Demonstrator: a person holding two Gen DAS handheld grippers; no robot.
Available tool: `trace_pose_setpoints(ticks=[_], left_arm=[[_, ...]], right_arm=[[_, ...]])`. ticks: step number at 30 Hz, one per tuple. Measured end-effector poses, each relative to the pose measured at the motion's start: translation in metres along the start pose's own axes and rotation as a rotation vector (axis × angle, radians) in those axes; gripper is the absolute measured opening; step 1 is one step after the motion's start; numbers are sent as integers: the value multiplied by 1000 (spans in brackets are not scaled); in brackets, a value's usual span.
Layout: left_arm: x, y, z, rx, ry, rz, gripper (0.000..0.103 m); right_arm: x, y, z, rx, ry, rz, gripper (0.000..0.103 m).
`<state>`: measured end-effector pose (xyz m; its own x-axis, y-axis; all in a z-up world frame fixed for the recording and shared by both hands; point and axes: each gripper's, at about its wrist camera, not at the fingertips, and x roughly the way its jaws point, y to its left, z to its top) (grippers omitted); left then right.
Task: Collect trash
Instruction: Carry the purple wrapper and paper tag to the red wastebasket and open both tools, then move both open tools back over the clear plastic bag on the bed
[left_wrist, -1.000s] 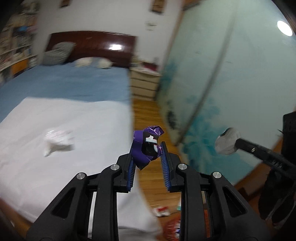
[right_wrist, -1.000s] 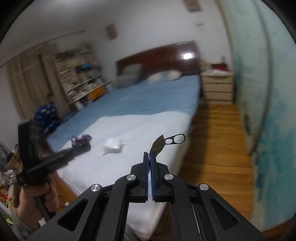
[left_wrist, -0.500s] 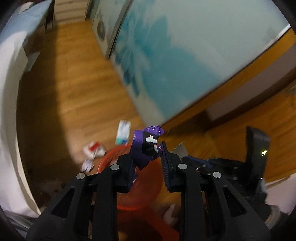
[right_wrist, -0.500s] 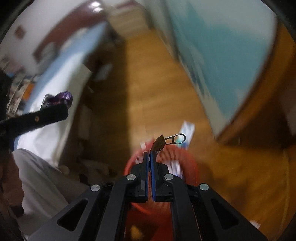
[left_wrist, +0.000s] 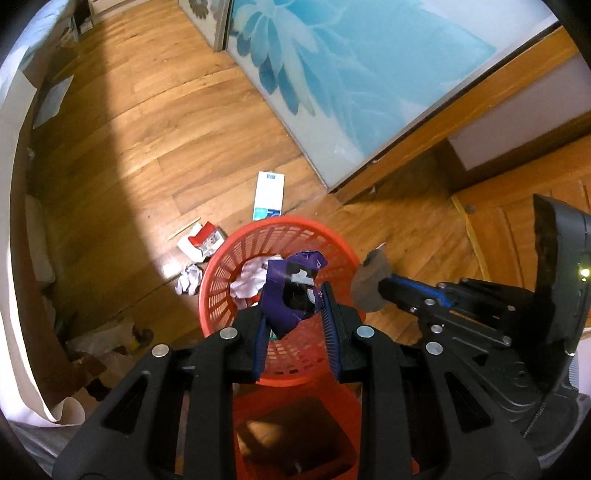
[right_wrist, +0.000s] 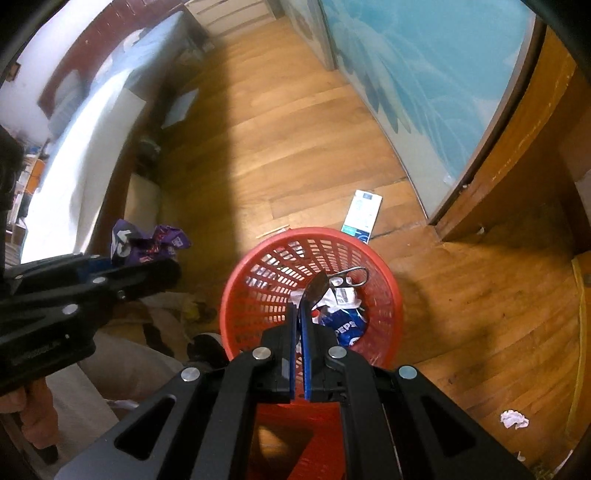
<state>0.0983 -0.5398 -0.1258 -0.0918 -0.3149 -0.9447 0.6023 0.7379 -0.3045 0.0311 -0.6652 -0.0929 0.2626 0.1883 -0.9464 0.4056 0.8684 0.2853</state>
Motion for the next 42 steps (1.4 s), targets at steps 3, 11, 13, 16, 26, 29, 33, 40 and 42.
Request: trace_pose_setpoints(ticks=[3,11,13,16,26,29,33,40,42], left_arm=[[2,0,0,-15,16,21,48],[-1,5,-5,-48,20,30,69],[-4,6,-5,-55,9,26,68],[-9,8,-6,-62,-16,24,68],[-75,27,-6,-110,-261,15,68],[-133,53,-15,-156,-445,-24,68],[-213,110,-50,-228,-687,64,71],[-288,295,-148,-646,-844,104,83],[-298,335,-168,-710,-853,151,83]], right_arm=[[8,3,-1,-4,-1,-12,8],[3,9,1,-16,-50,-74,43],[0,12,3,-13,-56,-70,43],[-1,16,5,-15,-59,-71,43],[-4,33,11,-35,-84,-46,43],[-15,60,15,-146,-143,-37,44],[-27,118,19,-282,-196,27,48],[-30,230,33,-419,-213,120,49],[-27,262,36,-457,-212,140,49]])
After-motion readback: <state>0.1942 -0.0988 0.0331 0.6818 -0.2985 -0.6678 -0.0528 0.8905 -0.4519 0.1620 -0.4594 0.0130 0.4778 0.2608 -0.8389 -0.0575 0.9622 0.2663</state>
